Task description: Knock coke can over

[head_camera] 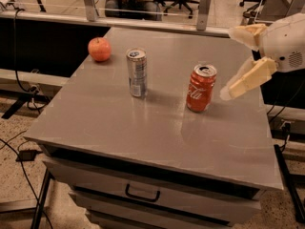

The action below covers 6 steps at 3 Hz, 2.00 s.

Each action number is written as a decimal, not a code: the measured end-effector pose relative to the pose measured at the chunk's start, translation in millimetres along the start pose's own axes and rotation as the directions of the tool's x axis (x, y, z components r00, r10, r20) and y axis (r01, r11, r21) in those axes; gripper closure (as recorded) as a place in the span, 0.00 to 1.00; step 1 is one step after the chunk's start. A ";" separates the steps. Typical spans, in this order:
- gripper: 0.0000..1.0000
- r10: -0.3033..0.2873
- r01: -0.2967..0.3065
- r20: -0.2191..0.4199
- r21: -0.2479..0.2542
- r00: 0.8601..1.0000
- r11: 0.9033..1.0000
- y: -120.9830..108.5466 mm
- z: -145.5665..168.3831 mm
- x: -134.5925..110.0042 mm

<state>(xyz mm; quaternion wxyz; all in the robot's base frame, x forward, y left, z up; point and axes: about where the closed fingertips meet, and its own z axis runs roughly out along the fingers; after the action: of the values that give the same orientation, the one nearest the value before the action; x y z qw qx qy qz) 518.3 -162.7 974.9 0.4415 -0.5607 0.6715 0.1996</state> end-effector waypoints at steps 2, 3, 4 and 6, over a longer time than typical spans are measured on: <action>0.00 0.062 -0.065 0.144 0.013 0.988 0.998 -4.8 32.5 20.5; 0.00 0.089 -0.097 0.201 0.030 0.976 0.995 -8.2 41.0 32.7; 0.00 0.100 -0.112 0.244 0.038 0.965 0.993 -11.5 50.6 39.8; 0.00 0.117 -0.129 0.285 0.025 0.951 0.991 -7.5 70.7 47.0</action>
Offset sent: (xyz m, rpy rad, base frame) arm 0.0253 0.0087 -0.0541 0.2515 -0.0025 -0.0403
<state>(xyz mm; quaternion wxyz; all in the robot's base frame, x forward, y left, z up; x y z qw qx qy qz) 552.2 -138.1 900.6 0.5316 -0.4739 0.6393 0.2901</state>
